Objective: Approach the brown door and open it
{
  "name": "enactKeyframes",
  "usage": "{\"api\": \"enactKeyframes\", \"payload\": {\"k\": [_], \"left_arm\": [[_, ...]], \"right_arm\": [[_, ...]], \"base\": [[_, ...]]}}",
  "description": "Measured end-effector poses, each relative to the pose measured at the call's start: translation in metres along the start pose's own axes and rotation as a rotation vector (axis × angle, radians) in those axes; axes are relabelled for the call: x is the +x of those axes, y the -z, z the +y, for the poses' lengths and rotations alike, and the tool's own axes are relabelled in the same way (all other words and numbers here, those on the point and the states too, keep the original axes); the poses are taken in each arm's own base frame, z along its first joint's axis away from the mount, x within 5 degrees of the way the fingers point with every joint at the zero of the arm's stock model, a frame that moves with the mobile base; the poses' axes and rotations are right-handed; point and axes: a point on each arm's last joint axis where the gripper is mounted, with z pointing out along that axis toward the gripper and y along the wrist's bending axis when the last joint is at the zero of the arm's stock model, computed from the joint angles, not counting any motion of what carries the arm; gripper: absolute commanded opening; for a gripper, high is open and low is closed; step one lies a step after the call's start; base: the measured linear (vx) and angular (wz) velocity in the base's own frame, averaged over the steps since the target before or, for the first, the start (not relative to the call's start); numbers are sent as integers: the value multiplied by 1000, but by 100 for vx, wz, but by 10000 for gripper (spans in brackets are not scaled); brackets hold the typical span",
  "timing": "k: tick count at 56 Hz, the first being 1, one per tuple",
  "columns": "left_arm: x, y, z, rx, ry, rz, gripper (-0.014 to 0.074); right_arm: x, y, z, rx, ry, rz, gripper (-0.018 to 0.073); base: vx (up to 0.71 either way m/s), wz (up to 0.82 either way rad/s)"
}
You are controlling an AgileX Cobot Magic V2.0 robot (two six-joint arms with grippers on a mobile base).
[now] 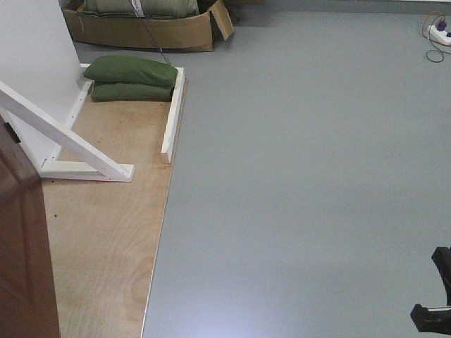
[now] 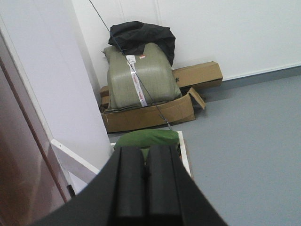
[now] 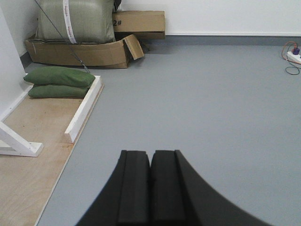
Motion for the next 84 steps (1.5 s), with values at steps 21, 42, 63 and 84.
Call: {"api": "enactKeyframes", "payload": {"k": [21,42,63,84], "left_arm": [[2,0,0,-1,2,19,-6],[2,0,0,-1,2,19,-6],[1,0,1,-6,-41,15,-6],[-52,14,11,-54,-76,-73,-6]], "right_arm": [[0,0,0,0,0,0,0],[0,0,0,0,0,0,0],[0,0,0,0,0,0,0],[0,0,0,0,0,0,0]], "base": [[0,0],[0,0],[0,0],[0,0]]}}
